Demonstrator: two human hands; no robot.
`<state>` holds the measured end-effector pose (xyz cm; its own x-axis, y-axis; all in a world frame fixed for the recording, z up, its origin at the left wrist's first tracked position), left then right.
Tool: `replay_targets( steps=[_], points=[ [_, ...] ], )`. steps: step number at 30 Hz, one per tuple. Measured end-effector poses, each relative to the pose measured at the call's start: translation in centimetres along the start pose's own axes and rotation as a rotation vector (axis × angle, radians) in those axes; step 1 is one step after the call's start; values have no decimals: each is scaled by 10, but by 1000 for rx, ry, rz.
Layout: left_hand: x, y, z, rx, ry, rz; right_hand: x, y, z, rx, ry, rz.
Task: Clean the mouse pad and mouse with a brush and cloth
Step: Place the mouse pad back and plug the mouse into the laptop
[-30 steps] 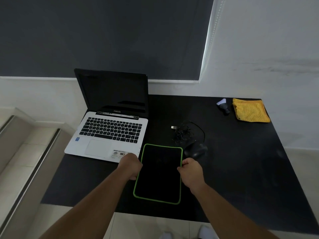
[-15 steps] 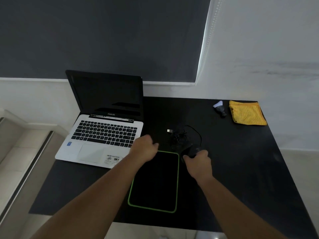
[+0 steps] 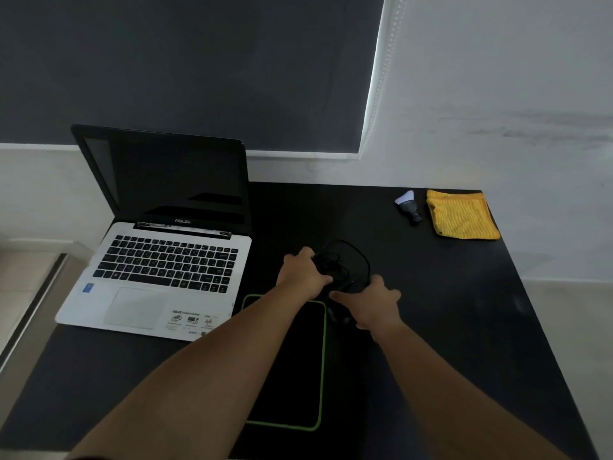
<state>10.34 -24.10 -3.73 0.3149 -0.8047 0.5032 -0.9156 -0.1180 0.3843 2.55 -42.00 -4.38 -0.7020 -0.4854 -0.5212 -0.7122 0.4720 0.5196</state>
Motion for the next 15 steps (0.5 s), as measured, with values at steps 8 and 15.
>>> replay_targets(
  steps=[8, 15],
  points=[
    [-2, -8, 2, 27, 186, 2, -12, 3, 14, -17, 172, -163],
    [-15, 3, -36, 39, 615, -96, -24, 23, 2, -11, 170, -269]
  ],
)
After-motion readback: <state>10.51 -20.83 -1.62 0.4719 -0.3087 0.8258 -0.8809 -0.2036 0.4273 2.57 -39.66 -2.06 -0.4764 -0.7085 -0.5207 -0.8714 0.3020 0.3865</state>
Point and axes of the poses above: each hand's wrist, its own y-axis away from the middle knuckle, its own z-axis out of the palm, x = y × z, the point moved 7 cm from there along -y, towards the middle knuckle, and after that the axes turned 8 degrees about x, right-handed, at the moved point
